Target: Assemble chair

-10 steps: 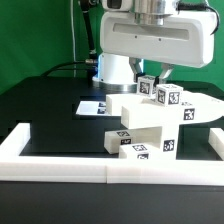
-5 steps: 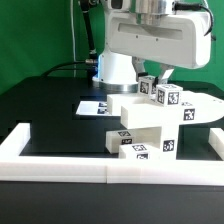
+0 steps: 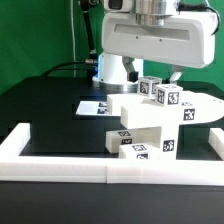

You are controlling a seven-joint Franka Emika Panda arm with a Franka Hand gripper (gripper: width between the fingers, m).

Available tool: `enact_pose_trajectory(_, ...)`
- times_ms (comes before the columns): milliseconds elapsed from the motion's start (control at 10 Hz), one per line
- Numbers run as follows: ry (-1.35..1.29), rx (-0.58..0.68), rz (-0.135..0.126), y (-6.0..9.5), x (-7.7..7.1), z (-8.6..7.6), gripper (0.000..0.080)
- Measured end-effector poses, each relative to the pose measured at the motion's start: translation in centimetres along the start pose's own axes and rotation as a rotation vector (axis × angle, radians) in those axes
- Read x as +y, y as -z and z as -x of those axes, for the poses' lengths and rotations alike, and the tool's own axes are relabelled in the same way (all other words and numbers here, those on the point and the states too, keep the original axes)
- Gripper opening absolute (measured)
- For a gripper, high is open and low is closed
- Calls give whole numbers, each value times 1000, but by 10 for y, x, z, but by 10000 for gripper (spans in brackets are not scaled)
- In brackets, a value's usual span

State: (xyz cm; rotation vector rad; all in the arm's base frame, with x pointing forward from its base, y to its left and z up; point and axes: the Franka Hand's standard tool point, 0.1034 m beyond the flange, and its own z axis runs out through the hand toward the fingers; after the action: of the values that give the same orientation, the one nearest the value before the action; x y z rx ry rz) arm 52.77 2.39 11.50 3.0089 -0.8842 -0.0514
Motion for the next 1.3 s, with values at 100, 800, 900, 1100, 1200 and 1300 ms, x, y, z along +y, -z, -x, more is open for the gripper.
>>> enact_pose_trajectory(100, 112, 0, -1, 0, -1, 1, 649)
enact_pose_trajectory(800, 629, 1, -1, -1, -3, 3, 649)
enact_pose_trajectory(900, 713, 1, -1, -1, -3, 3, 649)
enact_pose_trajectory(1100, 847, 1, 0, -1, -3, 3, 649)
enact_pose_trajectory(1200, 892, 1, 0, -1, -3, 3, 649)
enact_pose_trajectory(1300, 956, 0, 0, -1, -2, 2, 649)
